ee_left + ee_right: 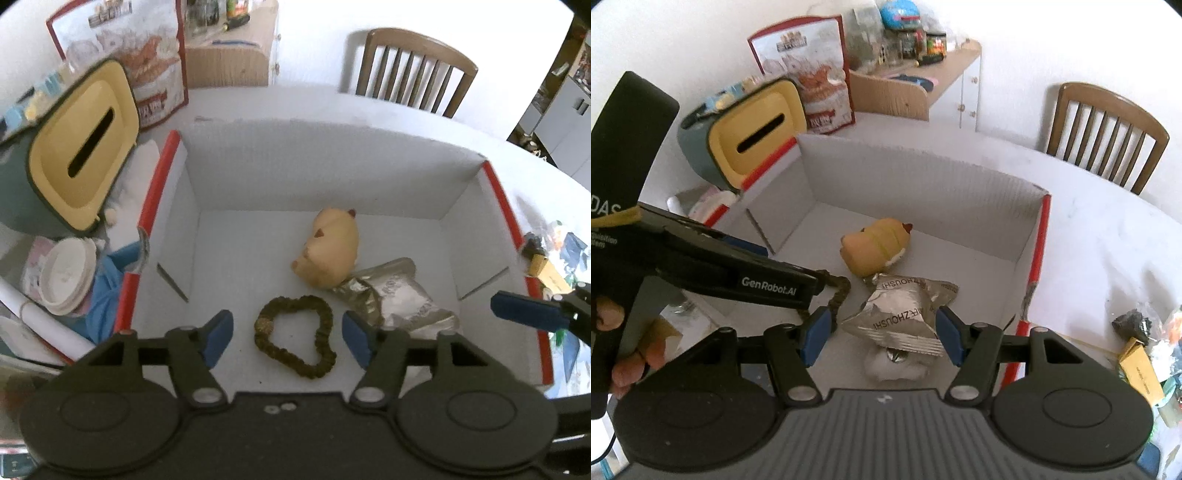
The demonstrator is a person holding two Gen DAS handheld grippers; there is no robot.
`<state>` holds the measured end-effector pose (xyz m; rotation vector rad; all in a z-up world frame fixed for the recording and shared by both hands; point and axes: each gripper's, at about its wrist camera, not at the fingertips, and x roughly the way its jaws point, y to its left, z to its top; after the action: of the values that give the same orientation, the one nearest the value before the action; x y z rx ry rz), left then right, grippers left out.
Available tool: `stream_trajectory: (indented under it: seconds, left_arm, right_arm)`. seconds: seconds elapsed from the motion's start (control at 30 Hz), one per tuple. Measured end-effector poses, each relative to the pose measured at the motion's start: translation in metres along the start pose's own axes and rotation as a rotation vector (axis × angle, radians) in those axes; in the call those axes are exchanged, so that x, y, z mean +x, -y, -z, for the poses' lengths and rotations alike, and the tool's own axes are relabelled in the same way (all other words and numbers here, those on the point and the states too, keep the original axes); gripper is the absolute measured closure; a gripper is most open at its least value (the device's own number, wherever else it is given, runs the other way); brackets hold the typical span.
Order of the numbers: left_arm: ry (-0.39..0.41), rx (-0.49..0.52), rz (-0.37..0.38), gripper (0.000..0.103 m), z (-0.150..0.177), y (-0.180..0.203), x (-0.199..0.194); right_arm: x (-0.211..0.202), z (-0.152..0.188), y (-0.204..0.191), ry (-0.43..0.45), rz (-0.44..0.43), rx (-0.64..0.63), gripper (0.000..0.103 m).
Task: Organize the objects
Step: 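Open both tools to drop the bead string and foil bag into the box, then return to the pile, grasp the green cloth pouch with left tool while right grasps plastic bag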
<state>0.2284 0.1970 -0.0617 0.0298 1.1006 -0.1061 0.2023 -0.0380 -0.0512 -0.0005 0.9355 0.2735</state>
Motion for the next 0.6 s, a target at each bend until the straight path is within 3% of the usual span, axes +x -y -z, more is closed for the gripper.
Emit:
stream_trajectory:
  seconds: [0.37, 0.6]
  left_arm:
    - [0.081, 0.018, 0.016, 0.022, 0.011, 0.03, -0.044]
    - [0.099, 0.029, 0.049, 0.015, 0.022, 0.073, -0.06]
  right_arm:
    - [-0.054, 0.026, 0.02, 0.081, -0.066, 0.008, 0.033]
    - [-0.092, 0.053, 0.054, 0.13, -0.119, 0.025, 0.027]
